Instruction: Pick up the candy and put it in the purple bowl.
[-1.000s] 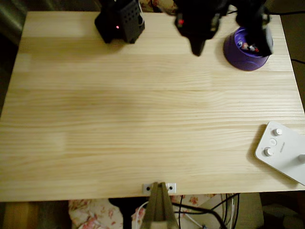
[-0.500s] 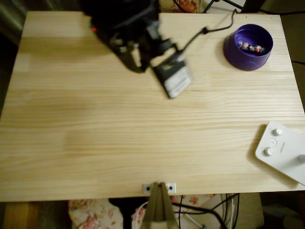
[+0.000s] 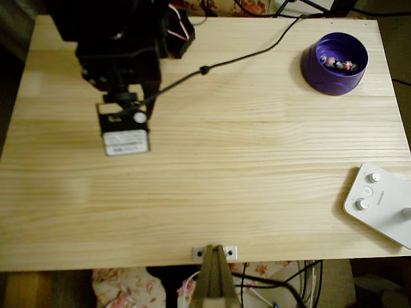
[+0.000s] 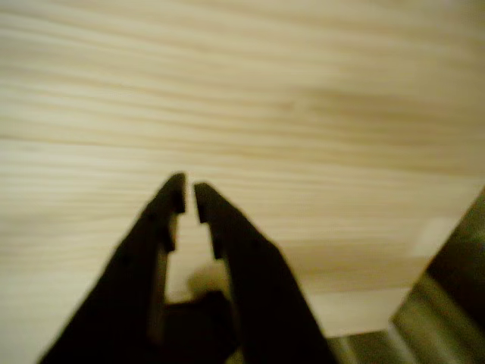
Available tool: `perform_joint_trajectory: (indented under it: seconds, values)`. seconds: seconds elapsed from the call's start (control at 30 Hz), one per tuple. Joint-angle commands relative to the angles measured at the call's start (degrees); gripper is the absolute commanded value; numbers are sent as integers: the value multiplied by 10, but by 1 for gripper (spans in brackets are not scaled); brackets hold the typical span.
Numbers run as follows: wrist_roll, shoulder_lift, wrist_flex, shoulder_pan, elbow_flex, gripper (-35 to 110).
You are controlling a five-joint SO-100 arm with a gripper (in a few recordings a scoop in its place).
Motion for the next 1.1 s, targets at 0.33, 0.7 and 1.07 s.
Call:
perform_joint_trajectory:
  seconds: [0.33,0.7,1.07]
  values:
    - [62,308,-51,76,232,-1]
    - [82,449,-21,57,321,-1]
    - [66,480,6,61,356,-1]
